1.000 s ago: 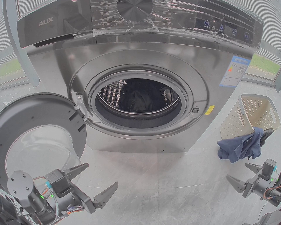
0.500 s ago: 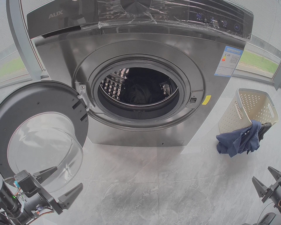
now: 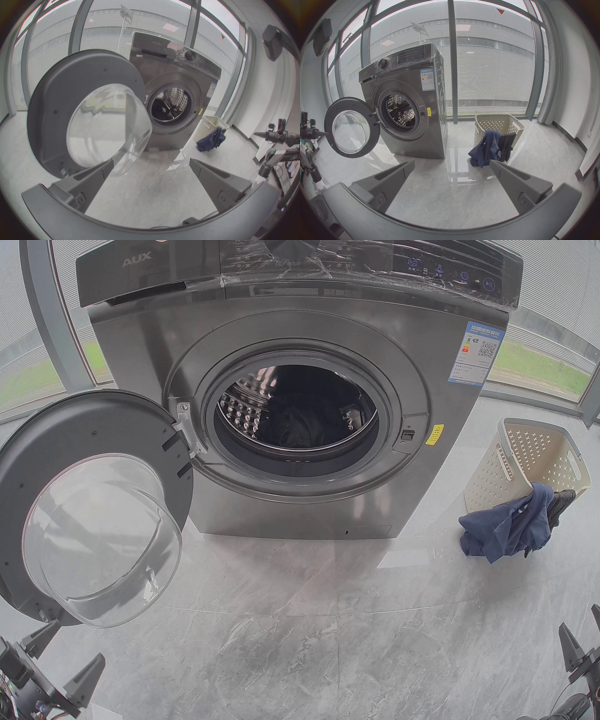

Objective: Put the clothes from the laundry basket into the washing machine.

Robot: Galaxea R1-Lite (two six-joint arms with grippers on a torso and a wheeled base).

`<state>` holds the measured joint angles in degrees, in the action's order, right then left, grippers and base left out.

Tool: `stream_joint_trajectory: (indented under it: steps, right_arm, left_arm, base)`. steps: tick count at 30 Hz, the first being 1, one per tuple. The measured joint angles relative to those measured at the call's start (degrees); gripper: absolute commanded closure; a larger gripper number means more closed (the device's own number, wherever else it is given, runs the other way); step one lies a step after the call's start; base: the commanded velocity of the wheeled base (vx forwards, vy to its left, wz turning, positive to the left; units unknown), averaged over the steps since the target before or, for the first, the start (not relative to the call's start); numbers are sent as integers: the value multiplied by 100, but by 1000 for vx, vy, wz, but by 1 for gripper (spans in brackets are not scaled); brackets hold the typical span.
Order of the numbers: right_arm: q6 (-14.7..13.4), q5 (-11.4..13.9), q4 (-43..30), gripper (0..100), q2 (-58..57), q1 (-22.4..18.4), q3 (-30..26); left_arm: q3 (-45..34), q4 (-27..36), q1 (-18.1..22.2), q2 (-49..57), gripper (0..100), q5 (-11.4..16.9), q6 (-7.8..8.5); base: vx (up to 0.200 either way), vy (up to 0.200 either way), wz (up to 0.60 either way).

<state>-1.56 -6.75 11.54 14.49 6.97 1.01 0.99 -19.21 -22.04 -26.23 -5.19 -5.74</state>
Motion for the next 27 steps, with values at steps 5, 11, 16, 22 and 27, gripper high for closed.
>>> stream_joint_trajectory:
  steps: [5, 11, 16, 22, 27]
  right_arm:
    - [55, 167, -484, 0, -367, -249, 0]
    - [85, 429, -1401, 0, -1006, -496, -2]
    - [77, 501, -1343, 0, -1239, -607, 0]
    - [67, 521, -1285, 0, -1340, -657, 0]
    - [102, 563, -1267, 0, -1368, -662, 0]
  left_arm:
    - [0, 1317, 757, 1163, 0, 328, 183]
    - [0, 1556, 1441, 1849, 0, 440, 364]
    - [0, 1545, 2048, 2221, 0, 610, 607]
    - [2, 1730, 2204, 2456, 0, 41, 422]
    - [2, 1921, 2220, 2527, 0, 394, 617]
  base:
    - [0, 0, 0]
    - [0, 0, 0]
    - [0, 0, 0]
    - [0, 0, 0]
    - [0, 0, 0]
